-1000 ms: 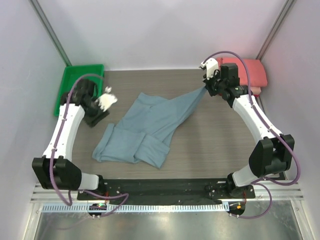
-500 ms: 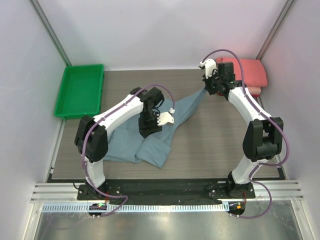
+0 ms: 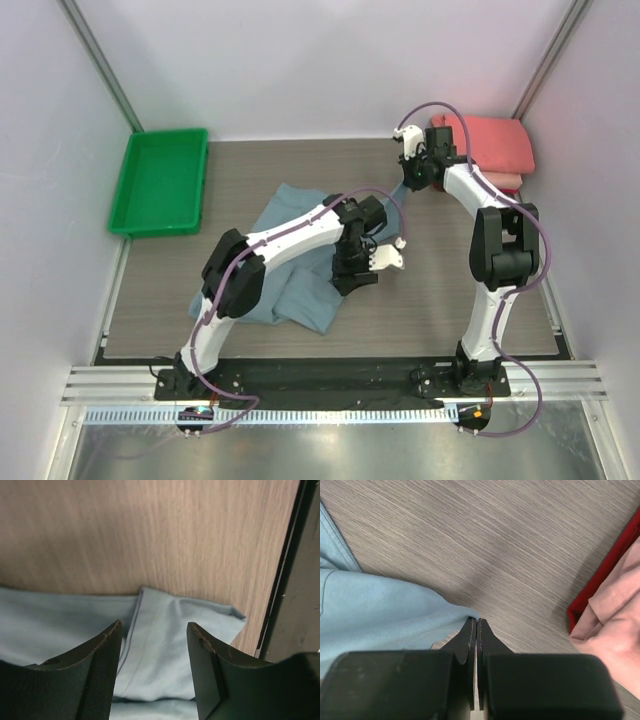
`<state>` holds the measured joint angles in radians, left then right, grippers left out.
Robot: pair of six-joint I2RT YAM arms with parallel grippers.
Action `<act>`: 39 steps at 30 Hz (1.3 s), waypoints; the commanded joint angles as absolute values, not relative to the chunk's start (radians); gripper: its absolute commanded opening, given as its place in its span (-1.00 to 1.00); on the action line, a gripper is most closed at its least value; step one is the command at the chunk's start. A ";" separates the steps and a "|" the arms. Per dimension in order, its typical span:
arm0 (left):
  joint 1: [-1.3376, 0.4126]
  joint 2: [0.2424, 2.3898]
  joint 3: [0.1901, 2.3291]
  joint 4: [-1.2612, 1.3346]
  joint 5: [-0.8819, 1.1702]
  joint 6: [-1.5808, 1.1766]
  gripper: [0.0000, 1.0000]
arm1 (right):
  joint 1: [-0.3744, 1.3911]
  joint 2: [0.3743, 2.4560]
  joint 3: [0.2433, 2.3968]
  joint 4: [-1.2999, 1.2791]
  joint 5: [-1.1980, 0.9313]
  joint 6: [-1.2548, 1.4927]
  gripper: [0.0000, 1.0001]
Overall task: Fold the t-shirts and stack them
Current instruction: Flatten the tshirt out
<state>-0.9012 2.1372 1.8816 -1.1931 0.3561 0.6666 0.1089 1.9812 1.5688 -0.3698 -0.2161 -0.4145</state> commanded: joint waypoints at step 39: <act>-0.862 2.232 1.720 -1.029 0.408 0.626 -0.16 | 0.087 1.987 1.648 -0.336 -0.275 -0.376 -0.97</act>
<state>-0.8730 2.2223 1.7683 -0.9661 0.4213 0.6140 0.0937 1.9965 1.6176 -0.3710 -0.2722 -0.3851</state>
